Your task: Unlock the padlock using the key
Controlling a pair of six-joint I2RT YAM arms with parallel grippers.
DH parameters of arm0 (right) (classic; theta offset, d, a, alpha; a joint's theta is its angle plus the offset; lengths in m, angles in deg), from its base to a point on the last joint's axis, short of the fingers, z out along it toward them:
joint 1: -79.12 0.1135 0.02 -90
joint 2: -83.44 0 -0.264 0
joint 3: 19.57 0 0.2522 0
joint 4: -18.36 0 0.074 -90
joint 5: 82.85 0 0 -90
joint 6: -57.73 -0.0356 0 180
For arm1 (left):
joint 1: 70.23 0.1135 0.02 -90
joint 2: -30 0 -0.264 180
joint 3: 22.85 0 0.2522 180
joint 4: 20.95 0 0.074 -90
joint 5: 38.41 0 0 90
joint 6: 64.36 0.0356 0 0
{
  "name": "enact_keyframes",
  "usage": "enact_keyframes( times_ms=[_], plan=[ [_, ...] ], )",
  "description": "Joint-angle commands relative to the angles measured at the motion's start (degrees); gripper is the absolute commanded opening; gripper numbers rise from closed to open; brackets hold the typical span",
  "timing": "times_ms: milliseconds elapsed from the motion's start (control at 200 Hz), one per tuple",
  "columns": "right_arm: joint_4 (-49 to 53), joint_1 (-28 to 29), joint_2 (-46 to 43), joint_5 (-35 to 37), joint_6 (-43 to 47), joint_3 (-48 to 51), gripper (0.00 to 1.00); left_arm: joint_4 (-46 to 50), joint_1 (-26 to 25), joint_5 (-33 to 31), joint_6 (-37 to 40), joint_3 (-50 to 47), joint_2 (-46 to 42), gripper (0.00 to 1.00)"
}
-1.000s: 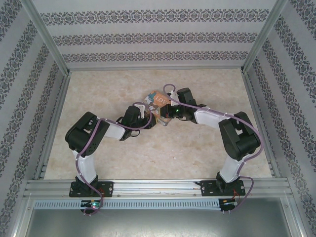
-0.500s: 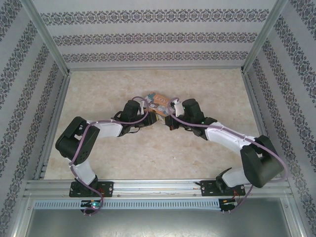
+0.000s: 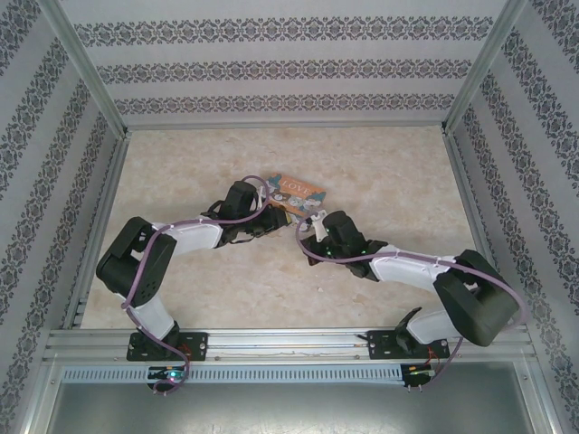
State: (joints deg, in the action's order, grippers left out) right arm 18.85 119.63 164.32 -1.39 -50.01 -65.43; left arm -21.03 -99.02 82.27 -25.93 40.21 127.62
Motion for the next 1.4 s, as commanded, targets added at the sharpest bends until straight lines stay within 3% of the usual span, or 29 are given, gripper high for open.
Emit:
enact_keyframes(
  times_ms=[0, 260, 1394],
  plan=[
    [-4.79, 1.45, 1.48, 5.52, 0.25, 0.45, 0.00, 1.00, -0.57, 1.93, -2.04, 2.03, -2.35, 0.20],
    [-7.52, 2.55, 2.59, 9.02, -0.02, 0.29, 0.00, 0.40, -0.62, 1.49, -3.10, 1.67, -2.88, 0.19],
    [-9.83, 2.55, 8.24, 9.09, 0.78, -5.43, 0.00, -0.85, -0.65, 1.75, -4.06, 2.03, -1.92, 0.19]
  ],
)
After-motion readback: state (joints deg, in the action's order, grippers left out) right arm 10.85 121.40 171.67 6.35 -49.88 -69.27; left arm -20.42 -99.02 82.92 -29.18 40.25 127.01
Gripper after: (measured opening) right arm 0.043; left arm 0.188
